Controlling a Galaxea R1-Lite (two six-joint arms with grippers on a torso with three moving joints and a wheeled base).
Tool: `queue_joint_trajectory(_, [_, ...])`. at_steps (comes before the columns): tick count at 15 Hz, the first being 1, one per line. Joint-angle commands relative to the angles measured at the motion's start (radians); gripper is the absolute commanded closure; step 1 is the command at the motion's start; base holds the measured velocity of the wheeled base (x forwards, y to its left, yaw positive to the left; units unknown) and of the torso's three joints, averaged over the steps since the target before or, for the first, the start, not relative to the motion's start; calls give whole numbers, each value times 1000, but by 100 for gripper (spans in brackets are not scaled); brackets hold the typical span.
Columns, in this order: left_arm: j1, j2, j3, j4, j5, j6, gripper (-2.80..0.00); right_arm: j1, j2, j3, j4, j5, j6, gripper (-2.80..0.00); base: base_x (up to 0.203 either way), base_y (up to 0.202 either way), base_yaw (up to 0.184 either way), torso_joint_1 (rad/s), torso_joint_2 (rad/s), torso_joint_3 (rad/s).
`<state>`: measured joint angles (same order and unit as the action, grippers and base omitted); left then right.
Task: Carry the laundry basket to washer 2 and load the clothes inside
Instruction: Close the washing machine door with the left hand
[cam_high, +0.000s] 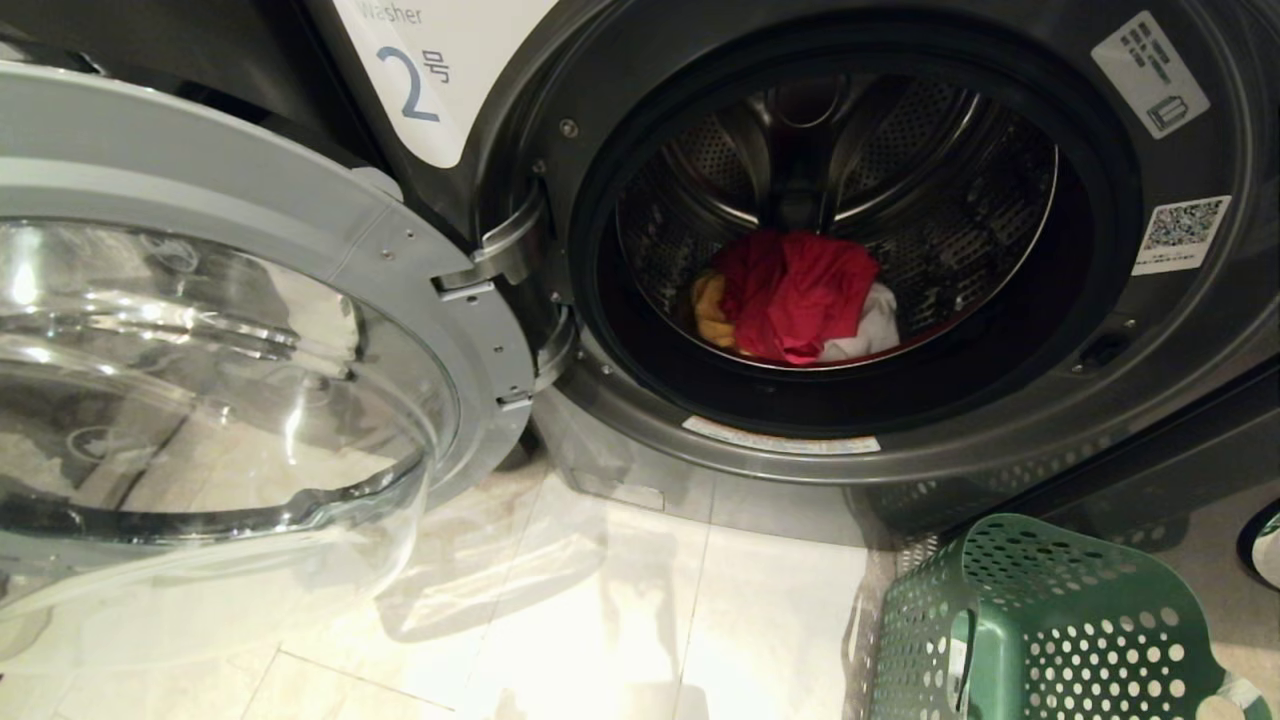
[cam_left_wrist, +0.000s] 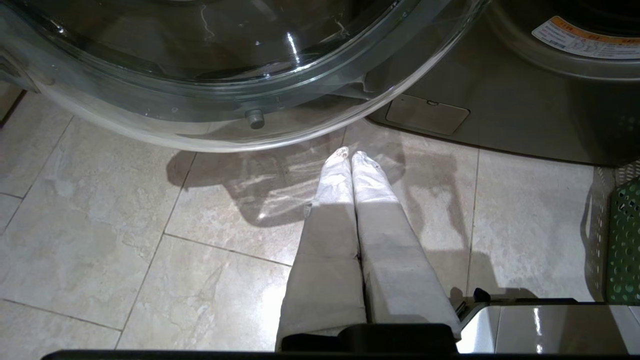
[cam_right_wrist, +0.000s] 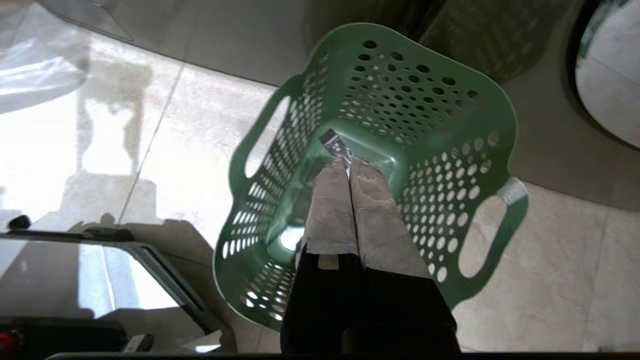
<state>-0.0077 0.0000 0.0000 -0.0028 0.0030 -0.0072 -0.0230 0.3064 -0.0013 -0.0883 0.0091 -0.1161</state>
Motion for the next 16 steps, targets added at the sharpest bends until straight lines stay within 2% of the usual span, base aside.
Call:
queue_joint_trajectory(1, [0,2,2,0,2,0,0,93,-20,35,0,2,1,0,0,0,0,0,0,0])
queue_joint_trajectory(3, [0,2,2,0,2,0,0,87,-49,35,-1,0,37,0,0,0,0,0,0,0])
queue_joint_trajectory(5, [0,2,2,0,0,0,0,-1,-79,35,-4,-1,68,0,0,0,0,0,0,0])
queue_joint_trajectory(7, [0,2,2,0,1,0,0,12,-176,34,-3,1,72,0,0,0,0,0,0,0])
queue_joint_trajectory(9, [0,2,2,0,0,0,0,22,-296,34,0,16,25,0,0,0,0,0,0,0])
queue_joint_trajectory(14, [0,2,2,0,2,0,0,31,-306,35,-3,16,48,0,0,0,0,0,0,0])
queue_joint_trajectory(16, [0,2,2,0,0,0,0,31,-306,35,1,-9,62,0,0,0,0,0,0,0])
